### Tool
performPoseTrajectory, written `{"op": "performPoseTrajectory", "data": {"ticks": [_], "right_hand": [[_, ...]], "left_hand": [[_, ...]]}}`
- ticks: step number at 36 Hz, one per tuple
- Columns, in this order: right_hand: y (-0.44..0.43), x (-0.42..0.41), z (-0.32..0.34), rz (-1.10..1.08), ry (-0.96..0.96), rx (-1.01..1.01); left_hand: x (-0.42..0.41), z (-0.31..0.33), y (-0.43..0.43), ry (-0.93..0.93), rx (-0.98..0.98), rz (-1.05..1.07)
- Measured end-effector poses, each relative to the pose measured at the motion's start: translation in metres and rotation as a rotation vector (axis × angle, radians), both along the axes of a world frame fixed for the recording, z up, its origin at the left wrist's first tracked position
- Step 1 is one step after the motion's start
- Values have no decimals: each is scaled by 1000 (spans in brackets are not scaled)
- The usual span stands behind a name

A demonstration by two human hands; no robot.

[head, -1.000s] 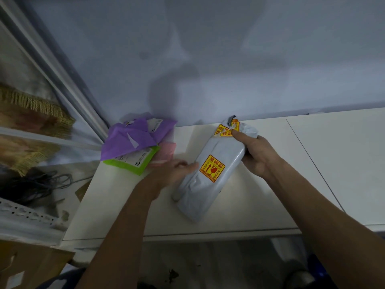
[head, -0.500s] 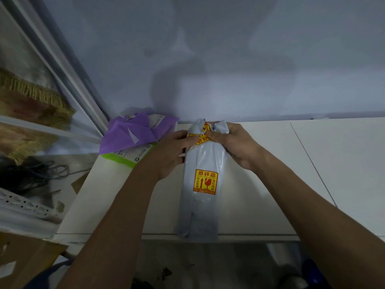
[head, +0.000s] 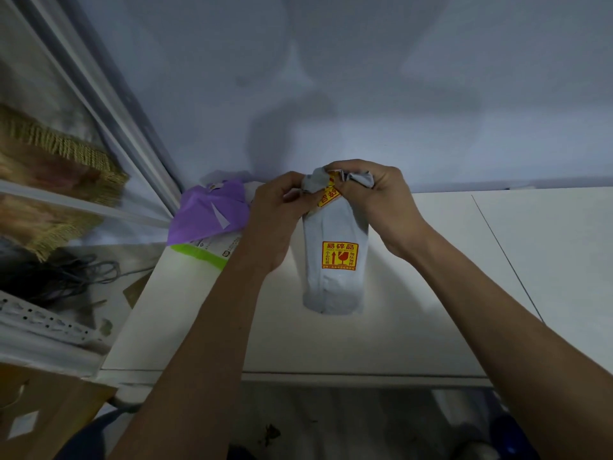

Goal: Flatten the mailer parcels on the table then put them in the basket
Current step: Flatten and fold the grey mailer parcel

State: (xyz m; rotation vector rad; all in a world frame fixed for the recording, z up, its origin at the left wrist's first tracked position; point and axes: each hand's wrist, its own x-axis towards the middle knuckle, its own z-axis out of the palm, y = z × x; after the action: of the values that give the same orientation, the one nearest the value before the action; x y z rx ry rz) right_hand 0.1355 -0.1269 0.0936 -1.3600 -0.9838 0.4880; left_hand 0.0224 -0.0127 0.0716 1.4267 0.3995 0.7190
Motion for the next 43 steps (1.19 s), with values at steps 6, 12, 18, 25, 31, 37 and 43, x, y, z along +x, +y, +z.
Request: {"op": "performPoseTrajectory", "data": {"ticks": [6, 12, 18, 25, 31, 37, 43], "right_hand": [[-5, 8, -8, 100, 17, -123], [-12, 15, -14, 129, 51, -141], [-13, 14, -24, 111, 95, -82], [-16, 14, -28, 187, 171, -121], [-18, 11, -30, 235, 197, -128], [-16, 12, -26, 222, 282, -190], [-19, 10, -21, 167, 316, -213]], "left_hand": [[-5, -6, -3, -12, 83, 8], [-5, -3, -6, 35, 128, -46], [-13, -11, -6, 108, 123, -165], [-15, -12, -10, 5, 59, -108], [-14, -15, -10, -56, 51, -105], [-16, -15, -11, -55, 57, -97], [-18, -15, -14, -32, 108, -80]]}}
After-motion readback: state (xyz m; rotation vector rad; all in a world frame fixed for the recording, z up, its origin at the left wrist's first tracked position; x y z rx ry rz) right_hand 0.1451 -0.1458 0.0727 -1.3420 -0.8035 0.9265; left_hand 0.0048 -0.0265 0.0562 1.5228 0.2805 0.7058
